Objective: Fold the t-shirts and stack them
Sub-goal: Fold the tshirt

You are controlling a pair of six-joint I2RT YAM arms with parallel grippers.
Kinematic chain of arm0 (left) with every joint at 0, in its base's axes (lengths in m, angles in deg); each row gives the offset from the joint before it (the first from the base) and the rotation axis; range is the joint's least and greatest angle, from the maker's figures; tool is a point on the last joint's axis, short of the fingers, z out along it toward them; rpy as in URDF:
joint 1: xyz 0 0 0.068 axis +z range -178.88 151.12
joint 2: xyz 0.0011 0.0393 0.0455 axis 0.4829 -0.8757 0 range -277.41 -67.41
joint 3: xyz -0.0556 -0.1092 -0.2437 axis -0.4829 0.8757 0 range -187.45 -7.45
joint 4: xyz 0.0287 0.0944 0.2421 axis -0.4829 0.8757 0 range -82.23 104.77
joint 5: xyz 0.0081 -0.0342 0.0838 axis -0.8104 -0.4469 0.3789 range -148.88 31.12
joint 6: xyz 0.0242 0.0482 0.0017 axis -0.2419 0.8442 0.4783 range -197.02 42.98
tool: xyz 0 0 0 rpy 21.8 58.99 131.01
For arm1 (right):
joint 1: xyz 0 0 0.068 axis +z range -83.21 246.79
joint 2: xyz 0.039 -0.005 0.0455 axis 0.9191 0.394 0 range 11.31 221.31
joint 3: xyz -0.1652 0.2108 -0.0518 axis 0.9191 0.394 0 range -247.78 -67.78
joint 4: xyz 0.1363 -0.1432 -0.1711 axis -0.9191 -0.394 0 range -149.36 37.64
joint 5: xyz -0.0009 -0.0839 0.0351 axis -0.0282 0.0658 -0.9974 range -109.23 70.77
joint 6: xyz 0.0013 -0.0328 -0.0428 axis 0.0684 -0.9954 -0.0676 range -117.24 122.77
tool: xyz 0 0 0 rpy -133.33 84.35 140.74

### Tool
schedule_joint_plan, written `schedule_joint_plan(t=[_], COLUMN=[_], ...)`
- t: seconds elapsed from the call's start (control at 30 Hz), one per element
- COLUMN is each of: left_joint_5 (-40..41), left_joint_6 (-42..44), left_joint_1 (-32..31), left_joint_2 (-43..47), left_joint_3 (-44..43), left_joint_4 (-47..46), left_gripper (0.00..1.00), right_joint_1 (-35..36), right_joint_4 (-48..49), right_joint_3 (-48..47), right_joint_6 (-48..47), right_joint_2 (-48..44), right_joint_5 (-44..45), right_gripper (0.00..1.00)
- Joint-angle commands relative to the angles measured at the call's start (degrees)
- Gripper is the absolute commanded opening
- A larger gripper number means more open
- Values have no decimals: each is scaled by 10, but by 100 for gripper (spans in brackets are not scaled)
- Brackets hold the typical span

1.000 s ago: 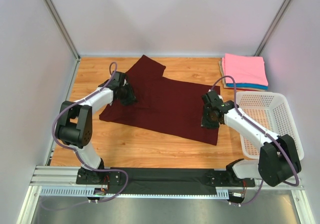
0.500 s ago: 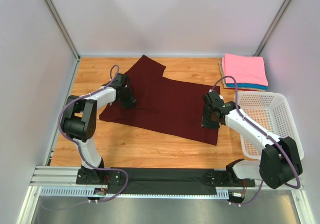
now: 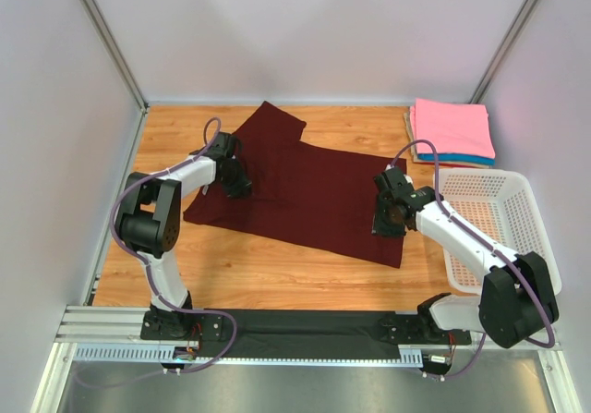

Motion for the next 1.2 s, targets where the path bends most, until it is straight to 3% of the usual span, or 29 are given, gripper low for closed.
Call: schedule_joint_plan(t=[0.0, 0.13, 0.4, 1.17], left_joint_5=[10, 6, -7, -91], left_joint_6=[-8, -6, -5, 27], left_joint_1=[0, 0, -2, -36], left_joint_2=[4, -1, -3, -71], left_joint_3=[-15, -20, -37, -167], left_joint_4=[13, 11, 7, -56], left_gripper=[32, 29, 0, 0], right_joint_1=[-1, -2, 0, 0], right_joint_4=[15, 16, 13, 9], right_joint_3=[5, 5, 5, -9], right_joint_6=[-3, -4, -6, -12], right_joint_2=[-10, -11, -16, -11], right_joint_5=[5, 5, 10, 16], right_gripper=[29, 29, 29, 29])
